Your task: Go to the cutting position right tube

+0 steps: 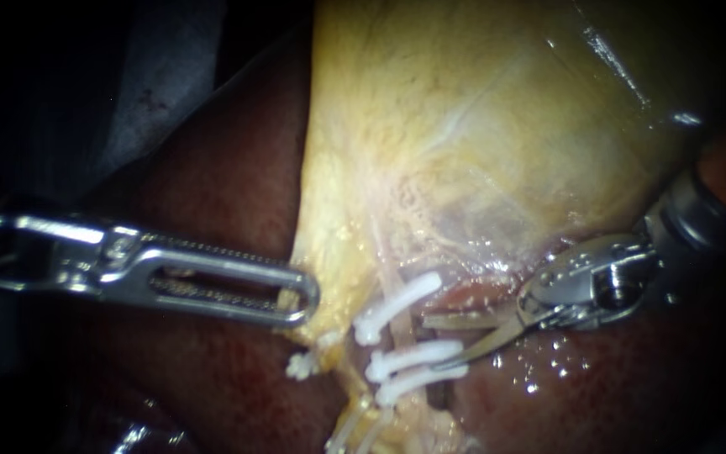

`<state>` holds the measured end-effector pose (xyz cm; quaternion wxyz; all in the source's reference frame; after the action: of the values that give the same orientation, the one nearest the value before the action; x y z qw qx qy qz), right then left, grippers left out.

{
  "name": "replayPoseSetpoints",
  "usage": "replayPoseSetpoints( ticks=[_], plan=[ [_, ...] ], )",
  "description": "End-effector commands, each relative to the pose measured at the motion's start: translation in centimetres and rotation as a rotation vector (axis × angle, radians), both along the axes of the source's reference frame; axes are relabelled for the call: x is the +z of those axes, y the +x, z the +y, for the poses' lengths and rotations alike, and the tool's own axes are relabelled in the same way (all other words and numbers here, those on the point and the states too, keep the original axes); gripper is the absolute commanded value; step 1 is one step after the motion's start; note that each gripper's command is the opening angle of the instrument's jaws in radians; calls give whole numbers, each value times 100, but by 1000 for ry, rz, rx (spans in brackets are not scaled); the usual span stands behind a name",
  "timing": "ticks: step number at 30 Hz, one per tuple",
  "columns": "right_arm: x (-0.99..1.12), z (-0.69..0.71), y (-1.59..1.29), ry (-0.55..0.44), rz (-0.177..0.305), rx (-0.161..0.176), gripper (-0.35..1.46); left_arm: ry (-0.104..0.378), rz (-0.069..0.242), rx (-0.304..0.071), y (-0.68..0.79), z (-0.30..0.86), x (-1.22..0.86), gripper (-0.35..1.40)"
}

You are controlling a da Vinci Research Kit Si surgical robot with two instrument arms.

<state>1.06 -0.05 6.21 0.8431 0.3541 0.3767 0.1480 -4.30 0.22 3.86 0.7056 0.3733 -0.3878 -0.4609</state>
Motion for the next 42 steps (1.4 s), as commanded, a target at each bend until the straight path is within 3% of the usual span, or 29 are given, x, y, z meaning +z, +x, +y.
replayPoseSetpoints(
  ticks=[1, 11, 22, 42],
  plan=[
    [1, 0, 2, 0, 0, 0, 27, 0, 0, 0, 0, 0, 0, -35],
    [9, -1, 19, -5, 3, -3, 24, 1, 0, 0, 0, -1, -3, -35],
    [16, -5, 35, 13, 3, -1, 9, 1, 0, 0, 0, -1, -3, -35],
    [21, -9, 39, 22, 3, -7, 7, 1, 0, 0, 0, -1, -3, -35]
  ],
)
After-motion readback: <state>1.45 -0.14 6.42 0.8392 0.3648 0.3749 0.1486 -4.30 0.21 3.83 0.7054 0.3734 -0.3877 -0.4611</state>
